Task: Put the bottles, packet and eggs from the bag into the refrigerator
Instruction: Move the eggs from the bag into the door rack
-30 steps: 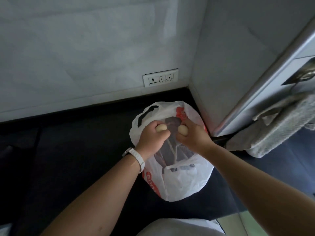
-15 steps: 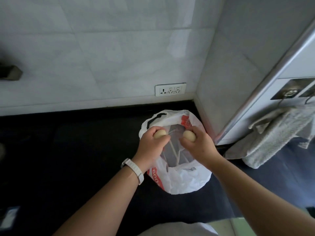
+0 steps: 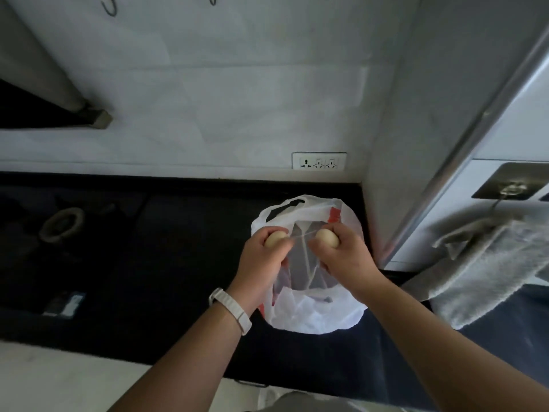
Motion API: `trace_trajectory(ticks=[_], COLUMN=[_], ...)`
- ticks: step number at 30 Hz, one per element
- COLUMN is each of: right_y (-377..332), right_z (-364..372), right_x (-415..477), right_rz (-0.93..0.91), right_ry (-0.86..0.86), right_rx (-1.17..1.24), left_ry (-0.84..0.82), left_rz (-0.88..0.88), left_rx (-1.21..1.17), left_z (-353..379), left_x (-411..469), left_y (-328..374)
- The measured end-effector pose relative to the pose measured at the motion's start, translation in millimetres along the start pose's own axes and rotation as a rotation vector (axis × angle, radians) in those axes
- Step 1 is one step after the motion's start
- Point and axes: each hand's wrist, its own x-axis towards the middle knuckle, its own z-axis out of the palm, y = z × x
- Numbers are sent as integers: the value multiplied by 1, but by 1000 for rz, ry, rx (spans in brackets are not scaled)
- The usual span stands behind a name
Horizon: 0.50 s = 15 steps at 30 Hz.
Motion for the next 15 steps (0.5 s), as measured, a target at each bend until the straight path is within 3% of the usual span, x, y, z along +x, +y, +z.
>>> trace_trajectory(ticks=[10,15], right_y=[-18,-36], right_z=[25,59], right_x=[-11,-28], right_rz=[-88,-89], right_ry=[-192,-387], right_rx=[-47,-18], left_ry=[315,512], left_rz=[-10,-13], left_rx=[-21,-88], left_z=[-23,-59], left_x=[-54,-82], left_y=[-2,-11])
